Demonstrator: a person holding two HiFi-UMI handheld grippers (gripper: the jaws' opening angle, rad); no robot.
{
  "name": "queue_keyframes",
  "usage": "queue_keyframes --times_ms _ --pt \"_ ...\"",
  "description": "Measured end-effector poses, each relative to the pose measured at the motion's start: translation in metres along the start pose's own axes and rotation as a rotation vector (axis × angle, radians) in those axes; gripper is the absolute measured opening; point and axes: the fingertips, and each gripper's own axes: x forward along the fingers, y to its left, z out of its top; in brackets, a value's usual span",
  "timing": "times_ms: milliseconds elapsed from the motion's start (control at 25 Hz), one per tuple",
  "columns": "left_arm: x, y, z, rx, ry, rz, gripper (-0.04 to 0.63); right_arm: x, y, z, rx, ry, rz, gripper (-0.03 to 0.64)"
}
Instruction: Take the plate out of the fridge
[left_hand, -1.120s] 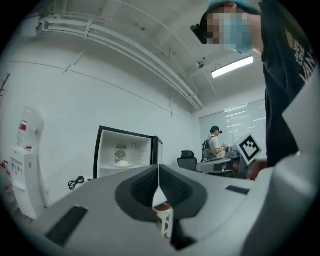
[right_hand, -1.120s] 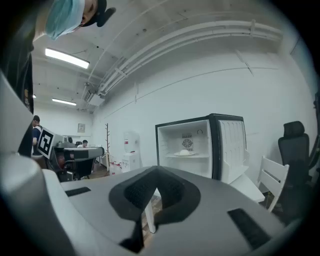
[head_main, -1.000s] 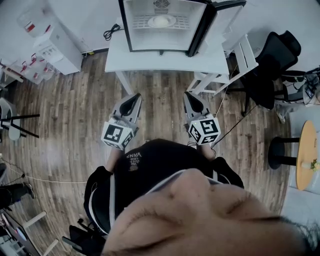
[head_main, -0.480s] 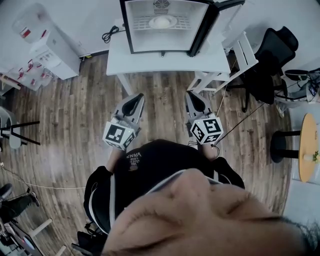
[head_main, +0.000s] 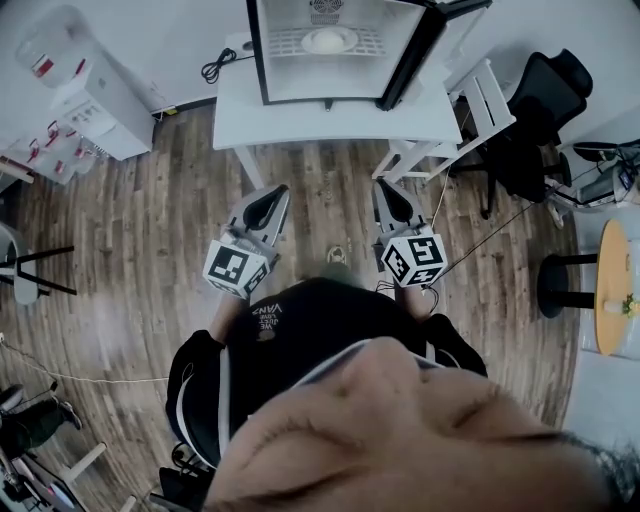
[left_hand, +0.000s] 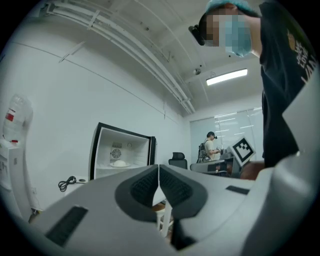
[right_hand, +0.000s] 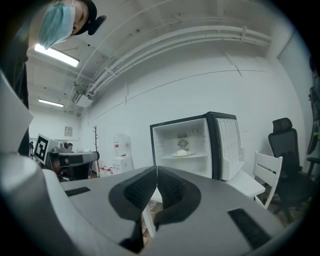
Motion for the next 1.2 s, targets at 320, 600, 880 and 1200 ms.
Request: queue_keyframes --times_ms 320,600,880,1200 --pt "0.024 0.007 -0.004 -0.009 0.002 -0.007 0.018 0.018 -0.016 0.006 -0.002 -0.006 0.008 0.012" --pt "0.052 0.018 -0.004 -0.021 0.006 0.022 0.018 0.04 -0.038 0.01 -0.002 -0.003 0.026 0.012" --pt "0.08 0.034 -0.007 -0.044 0.006 0.061 0.018 0.065 -0.062 0.011 -0.019 0.012 0.046 0.012" --pt "0.117 0.044 -0.014 -0.031 0.028 0.08 0.018 0.097 -0.091 0.018 -0.009 0.006 0.084 0.012"
